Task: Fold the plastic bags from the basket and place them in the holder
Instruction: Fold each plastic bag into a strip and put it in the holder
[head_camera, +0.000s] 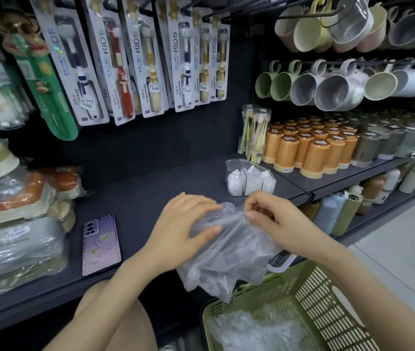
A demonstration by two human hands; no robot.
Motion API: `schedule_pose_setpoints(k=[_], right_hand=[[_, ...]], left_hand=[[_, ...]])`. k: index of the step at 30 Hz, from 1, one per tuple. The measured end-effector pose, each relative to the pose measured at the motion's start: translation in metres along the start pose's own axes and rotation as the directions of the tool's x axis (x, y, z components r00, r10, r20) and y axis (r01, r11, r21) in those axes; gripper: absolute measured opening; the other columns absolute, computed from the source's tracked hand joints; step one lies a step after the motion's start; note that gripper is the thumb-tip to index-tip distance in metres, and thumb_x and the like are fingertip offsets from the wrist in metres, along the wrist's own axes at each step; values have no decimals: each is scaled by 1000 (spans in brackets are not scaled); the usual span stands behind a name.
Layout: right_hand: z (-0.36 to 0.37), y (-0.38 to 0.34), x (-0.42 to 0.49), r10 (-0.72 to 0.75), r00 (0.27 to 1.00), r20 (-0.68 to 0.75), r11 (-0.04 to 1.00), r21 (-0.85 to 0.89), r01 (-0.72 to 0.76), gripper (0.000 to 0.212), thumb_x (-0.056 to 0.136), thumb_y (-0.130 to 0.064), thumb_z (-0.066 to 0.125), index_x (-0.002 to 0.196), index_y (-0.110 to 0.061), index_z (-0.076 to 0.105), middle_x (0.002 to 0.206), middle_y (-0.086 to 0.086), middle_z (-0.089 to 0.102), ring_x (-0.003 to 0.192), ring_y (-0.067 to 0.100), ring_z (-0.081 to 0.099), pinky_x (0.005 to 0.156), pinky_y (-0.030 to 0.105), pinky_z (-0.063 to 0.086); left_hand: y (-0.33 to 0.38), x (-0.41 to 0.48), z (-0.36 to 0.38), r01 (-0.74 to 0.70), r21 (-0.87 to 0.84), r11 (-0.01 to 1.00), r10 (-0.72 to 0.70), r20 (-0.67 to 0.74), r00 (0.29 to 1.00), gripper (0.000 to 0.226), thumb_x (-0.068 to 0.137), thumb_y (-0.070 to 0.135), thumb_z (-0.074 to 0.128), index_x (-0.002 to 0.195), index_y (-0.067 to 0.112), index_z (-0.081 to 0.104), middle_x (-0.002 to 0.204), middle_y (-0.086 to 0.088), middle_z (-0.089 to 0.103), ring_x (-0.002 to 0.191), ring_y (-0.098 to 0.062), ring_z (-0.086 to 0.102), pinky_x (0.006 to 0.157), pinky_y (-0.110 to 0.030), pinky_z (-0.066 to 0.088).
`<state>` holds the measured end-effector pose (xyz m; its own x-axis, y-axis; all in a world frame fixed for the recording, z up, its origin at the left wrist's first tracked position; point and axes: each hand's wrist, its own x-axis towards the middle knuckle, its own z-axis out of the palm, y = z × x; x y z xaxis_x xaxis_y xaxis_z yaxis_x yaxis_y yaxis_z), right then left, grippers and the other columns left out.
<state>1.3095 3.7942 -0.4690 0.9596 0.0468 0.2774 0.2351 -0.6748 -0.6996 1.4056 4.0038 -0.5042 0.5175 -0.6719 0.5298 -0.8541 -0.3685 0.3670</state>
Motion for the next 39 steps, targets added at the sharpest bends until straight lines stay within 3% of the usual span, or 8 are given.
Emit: schedule_pose_setpoints(k=[4, 13, 21, 26, 29, 31, 35, 39], right_hand=[[-12, 5, -1, 4, 1000, -25, 998, 68, -2, 16, 92, -4, 58, 88, -19, 61, 78, -6, 61, 73, 5, 55, 70, 16, 44], [-13, 25, -26, 186, 981, -58, 964, 204, -171, 38, 70, -44, 69, 103, -25, 67, 88, 0, 66, 77, 12, 58, 70, 20, 49], [10, 33, -19, 258, 963, -77, 934, 274, -228, 16, 82, -9, 74, 95, -18, 72, 84, 5, 71, 76, 13, 63, 76, 27, 54], [-4, 27, -16, 245, 952, -184, 966, 130, -224, 18, 80, -7, 75, 85, -23, 67, 77, 0, 67, 70, 6, 59, 69, 16, 49], [-12, 11, -8, 162, 973, -163, 985, -24, -168, 28, 81, -7, 74, 80, -33, 62, 74, -7, 63, 66, -2, 54, 66, 11, 45], [-13, -6, 5, 97, 990, -102, 993, -52, -103, 28, 81, -9, 74, 81, -34, 61, 74, -9, 61, 67, -3, 54, 66, 11, 44], [-7, -39, 43, -31, 999, -19, 999, -42, 31, 18, 81, -13, 75, 95, -22, 67, 75, -7, 64, 66, 0, 56, 66, 13, 45], [-2, -48, 59, -60, 987, -148, 996, 60, 70, 11, 88, -17, 68, 97, -23, 67, 82, -8, 67, 75, 1, 60, 70, 12, 45]], left_hand=[[-3, -2, 11, 102, -188, 977, -109, -26, 994, 34, 90, 50, 47, 93, 24, 68, 85, 23, 58, 87, 3, 51, 81, -8, 33], [-2, -3, 0, 322, -395, 861, -399, -131, 907, 33, 84, 45, 55, 69, 16, 61, 73, 4, 60, 63, -2, 51, 60, -15, 37], [-7, -11, -3, 342, -430, 836, -435, -139, 889, 35, 85, 53, 62, 68, 23, 59, 73, -1, 59, 63, -4, 50, 60, -15, 37], [-39, -19, -22, 449, -135, 883, -465, -120, 877, 24, 84, 44, 68, 69, 27, 59, 74, 7, 62, 73, -9, 55, 69, -28, 42], [-58, -16, -41, 399, 197, 895, -396, -56, 916, 57, 76, 79, 39, 92, 30, 63, 87, 11, 57, 89, -14, 54, 78, -35, 41], [-48, -3, -50, 300, 207, 931, -290, -76, 954, 74, 73, 83, 32, 109, 26, 65, 105, 11, 55, 104, -15, 50, 91, -36, 40], [9, 28, -33, 102, -111, 989, -92, 90, 992, 50, 77, 66, 53, 108, 28, 66, 106, 22, 61, 102, 3, 53, 89, -10, 36], [13, 41, -15, 250, -533, 808, -321, -43, 946, 22, 86, 33, 66, 82, 11, 66, 75, 8, 61, 74, -8, 56, 71, -26, 44]])
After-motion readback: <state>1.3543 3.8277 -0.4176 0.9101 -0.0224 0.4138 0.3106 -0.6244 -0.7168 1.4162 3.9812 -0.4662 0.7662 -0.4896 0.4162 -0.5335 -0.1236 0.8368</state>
